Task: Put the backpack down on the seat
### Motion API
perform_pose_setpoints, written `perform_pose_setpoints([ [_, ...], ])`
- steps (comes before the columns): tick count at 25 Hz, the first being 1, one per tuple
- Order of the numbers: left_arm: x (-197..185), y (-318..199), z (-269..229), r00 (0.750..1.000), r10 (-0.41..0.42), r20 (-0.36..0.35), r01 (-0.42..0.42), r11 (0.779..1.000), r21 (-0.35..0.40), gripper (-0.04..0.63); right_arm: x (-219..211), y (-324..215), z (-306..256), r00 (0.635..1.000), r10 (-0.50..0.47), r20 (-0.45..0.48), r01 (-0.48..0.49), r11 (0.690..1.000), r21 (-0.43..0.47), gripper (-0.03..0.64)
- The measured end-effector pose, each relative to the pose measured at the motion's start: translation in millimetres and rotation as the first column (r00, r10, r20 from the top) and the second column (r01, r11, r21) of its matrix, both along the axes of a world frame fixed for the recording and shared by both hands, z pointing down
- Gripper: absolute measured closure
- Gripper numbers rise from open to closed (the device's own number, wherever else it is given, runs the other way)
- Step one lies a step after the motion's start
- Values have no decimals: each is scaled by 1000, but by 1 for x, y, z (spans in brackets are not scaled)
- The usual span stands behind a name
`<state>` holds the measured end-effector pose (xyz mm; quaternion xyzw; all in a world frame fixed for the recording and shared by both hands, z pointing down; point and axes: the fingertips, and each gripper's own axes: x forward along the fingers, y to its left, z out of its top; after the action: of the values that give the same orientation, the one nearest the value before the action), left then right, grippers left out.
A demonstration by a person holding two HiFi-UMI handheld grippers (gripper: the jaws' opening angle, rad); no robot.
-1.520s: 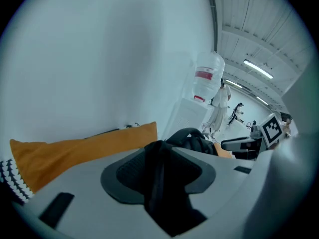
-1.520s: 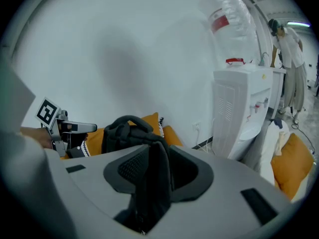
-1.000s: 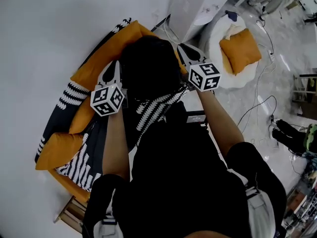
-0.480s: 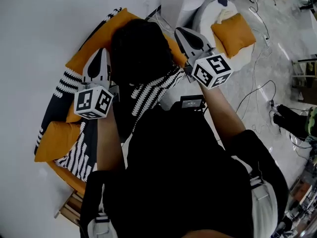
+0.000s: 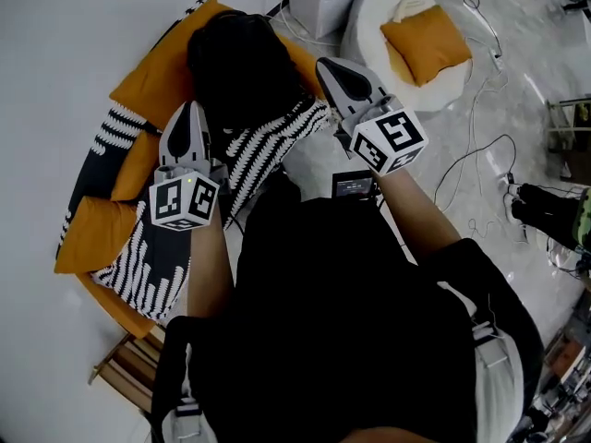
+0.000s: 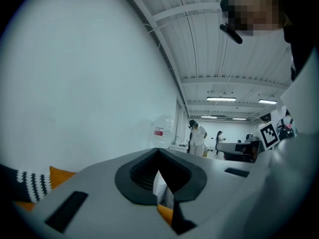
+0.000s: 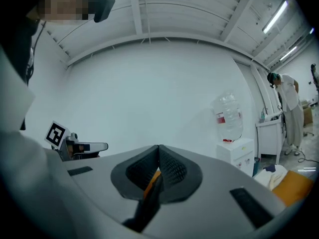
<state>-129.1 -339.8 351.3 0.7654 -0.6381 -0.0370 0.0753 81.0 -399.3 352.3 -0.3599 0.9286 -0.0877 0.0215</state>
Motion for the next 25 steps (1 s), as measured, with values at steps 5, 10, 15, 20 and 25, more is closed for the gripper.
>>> perform_pose_setpoints([
  [5,34,60,11,997,-72,34,72,997,-2,580,46,52,13,999,18,-41,-18,1000,7,586],
  [10,60,108,18,993,-101,55,102,994,-24,580,77,99,26,992,21,-128,-16,999,38,586],
  [15,78,154,25,993,-103,61,107,992,-66,580,99,141,40,992,4,-127,-7,1000,-19,585],
  [20,84,184,39,996,-82,37,86,987,-132,580,108,170,47,994,15,-108,-21,999,-48,586],
  [25,88,208,50,999,-39,19,42,986,-161,580,103,198,47,993,22,-114,-29,998,-59,586],
])
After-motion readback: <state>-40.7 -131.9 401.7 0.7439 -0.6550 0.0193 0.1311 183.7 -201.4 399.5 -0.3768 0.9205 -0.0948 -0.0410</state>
